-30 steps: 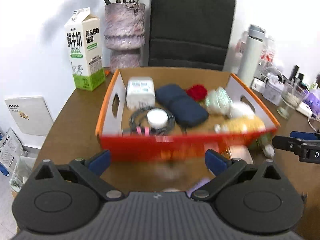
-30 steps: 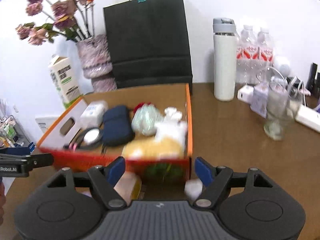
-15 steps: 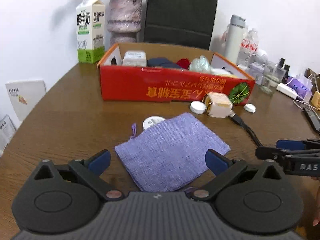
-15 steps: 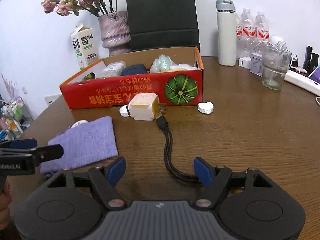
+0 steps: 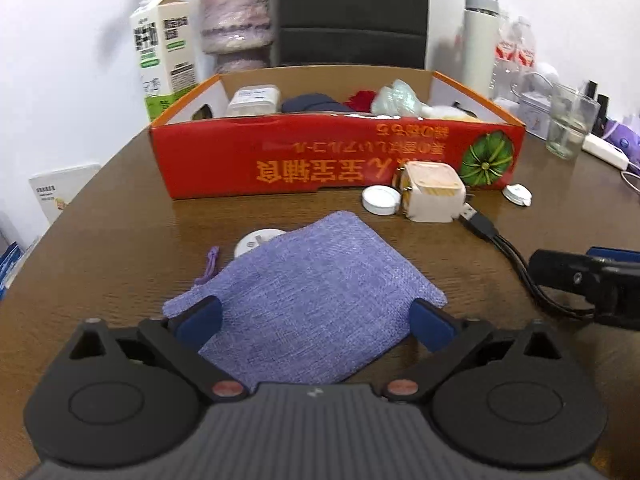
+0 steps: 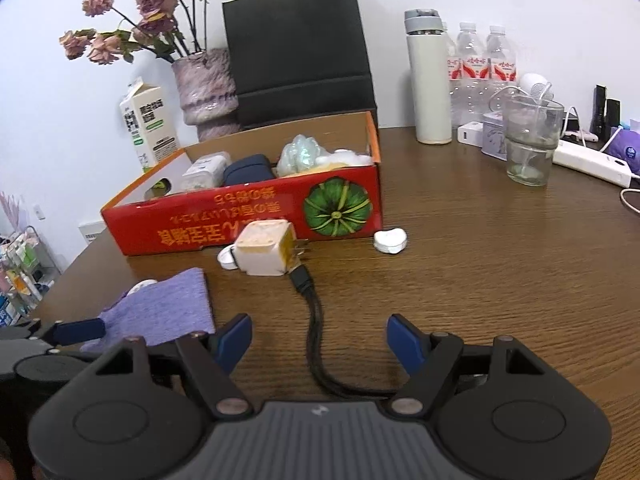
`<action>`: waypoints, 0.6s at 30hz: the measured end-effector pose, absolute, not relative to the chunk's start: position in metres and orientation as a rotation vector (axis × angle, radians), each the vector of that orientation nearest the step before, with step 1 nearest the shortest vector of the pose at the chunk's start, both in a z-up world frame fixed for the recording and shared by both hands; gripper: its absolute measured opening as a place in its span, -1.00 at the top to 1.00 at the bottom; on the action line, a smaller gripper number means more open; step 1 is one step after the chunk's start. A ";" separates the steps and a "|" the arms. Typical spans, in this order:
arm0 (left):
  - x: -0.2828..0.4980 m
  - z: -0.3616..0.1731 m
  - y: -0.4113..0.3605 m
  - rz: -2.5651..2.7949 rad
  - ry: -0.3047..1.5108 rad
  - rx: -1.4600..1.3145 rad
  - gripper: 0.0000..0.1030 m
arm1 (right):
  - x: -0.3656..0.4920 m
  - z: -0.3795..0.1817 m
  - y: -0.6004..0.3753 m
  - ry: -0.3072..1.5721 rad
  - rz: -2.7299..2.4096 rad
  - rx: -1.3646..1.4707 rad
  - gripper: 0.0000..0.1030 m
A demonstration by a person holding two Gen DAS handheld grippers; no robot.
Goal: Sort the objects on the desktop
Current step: 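Move both tools back over the purple cloth bag, then grasp the purple cloth bag with the left tool while the right tool grasps the white round lid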
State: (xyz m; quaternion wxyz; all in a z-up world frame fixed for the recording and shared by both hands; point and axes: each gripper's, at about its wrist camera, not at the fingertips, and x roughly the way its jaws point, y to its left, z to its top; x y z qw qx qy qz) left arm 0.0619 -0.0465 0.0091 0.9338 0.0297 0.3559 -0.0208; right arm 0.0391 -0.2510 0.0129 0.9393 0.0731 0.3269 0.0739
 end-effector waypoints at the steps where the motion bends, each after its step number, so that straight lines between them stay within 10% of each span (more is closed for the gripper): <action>1: 0.060 0.009 -0.046 -0.038 0.719 0.069 -0.75 | 0.041 0.013 -0.253 0.668 0.148 0.150 -0.42; 4: 0.056 0.011 -0.041 -0.070 0.721 0.052 -0.47 | 0.046 0.014 -0.255 0.666 0.148 0.165 -0.42; 10: 0.042 0.017 -0.035 -0.122 0.727 0.059 0.74 | 0.054 0.012 -0.245 0.667 0.176 0.152 -0.42; 18: 0.040 0.019 -0.017 -0.136 0.741 -0.017 0.99 | 0.056 0.020 -0.234 0.643 0.225 0.139 -0.42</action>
